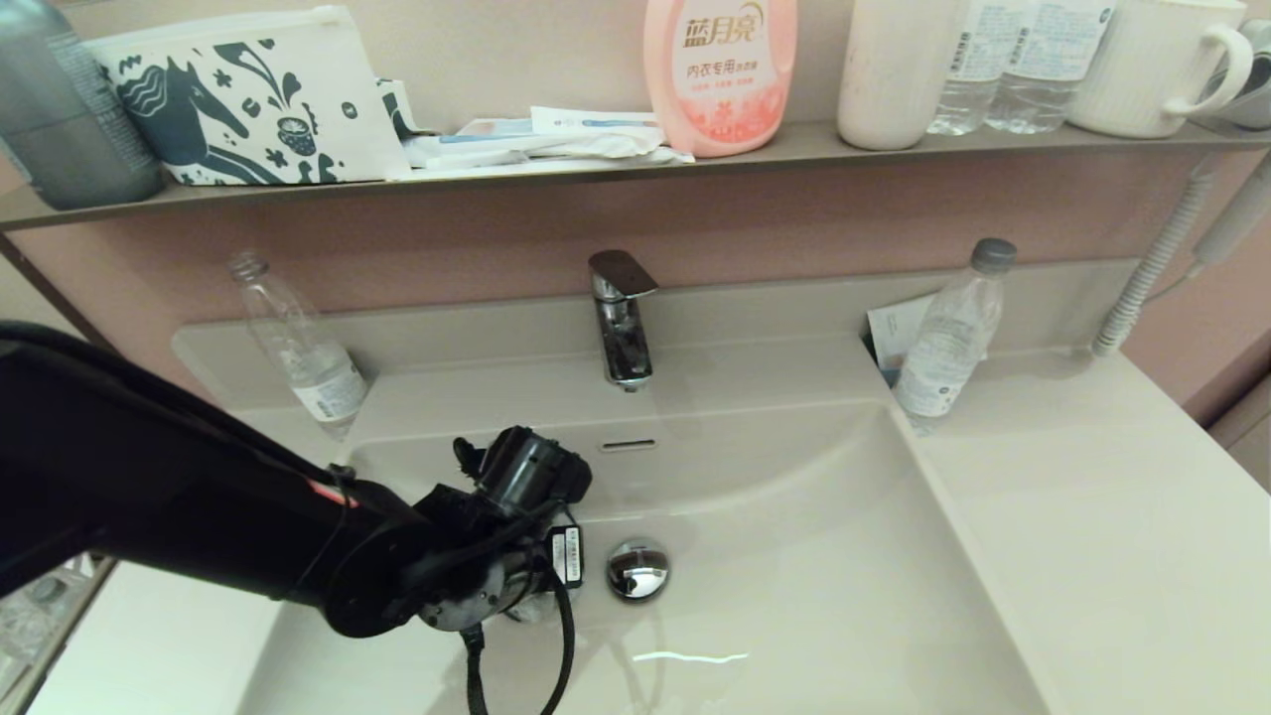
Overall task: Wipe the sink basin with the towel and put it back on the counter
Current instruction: Wipe the sink
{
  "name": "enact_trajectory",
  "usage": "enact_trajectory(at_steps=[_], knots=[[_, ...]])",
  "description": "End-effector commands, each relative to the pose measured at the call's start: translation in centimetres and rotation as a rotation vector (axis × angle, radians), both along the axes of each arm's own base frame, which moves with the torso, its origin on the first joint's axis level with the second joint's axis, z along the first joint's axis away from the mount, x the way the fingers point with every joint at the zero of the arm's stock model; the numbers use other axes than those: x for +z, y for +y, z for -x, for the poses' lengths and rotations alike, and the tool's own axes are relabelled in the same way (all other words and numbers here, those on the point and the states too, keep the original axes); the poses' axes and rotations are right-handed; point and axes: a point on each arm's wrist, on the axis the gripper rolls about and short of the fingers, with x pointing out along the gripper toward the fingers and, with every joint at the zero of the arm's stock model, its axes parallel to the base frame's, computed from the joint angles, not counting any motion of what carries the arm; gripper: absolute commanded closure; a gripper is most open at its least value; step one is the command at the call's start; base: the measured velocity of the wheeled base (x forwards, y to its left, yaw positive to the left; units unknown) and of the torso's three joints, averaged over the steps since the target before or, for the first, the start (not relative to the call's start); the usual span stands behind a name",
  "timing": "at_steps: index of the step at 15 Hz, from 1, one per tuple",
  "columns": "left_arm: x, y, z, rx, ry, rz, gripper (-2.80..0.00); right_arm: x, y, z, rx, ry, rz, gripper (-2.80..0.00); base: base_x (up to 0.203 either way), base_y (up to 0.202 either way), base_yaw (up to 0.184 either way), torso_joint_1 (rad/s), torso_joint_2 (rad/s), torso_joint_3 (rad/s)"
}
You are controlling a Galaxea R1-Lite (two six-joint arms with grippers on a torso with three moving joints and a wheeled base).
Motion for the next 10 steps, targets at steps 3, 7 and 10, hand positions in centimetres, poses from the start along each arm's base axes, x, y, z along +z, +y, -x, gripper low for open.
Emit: enact_trajectory(at_steps=[3,7,10], knots=[[-1.0,-2.0,-2.2,-0.004,-0.010,0.009,0.00,0.0,0.0,0.0,0.001,0.001,0.001,0.00,0.000,0.000,0.000,0.000,0.00,0.000],[-1.3,-5.4,-2.9,-0.022,-0.055,0.020,0.00,0.0,0.0,0.0,0.001,0.001,0.001,0.00,0.000,0.000,0.000,0.000,0.00,0.000],[-2.4,-7.6,-2.8,-0.025,-0.086,-0.026,0.00,0.0,0.0,0.0,0.001,0.001,0.001,0.00,0.000,0.000,0.000,0.000,0.00,0.000]])
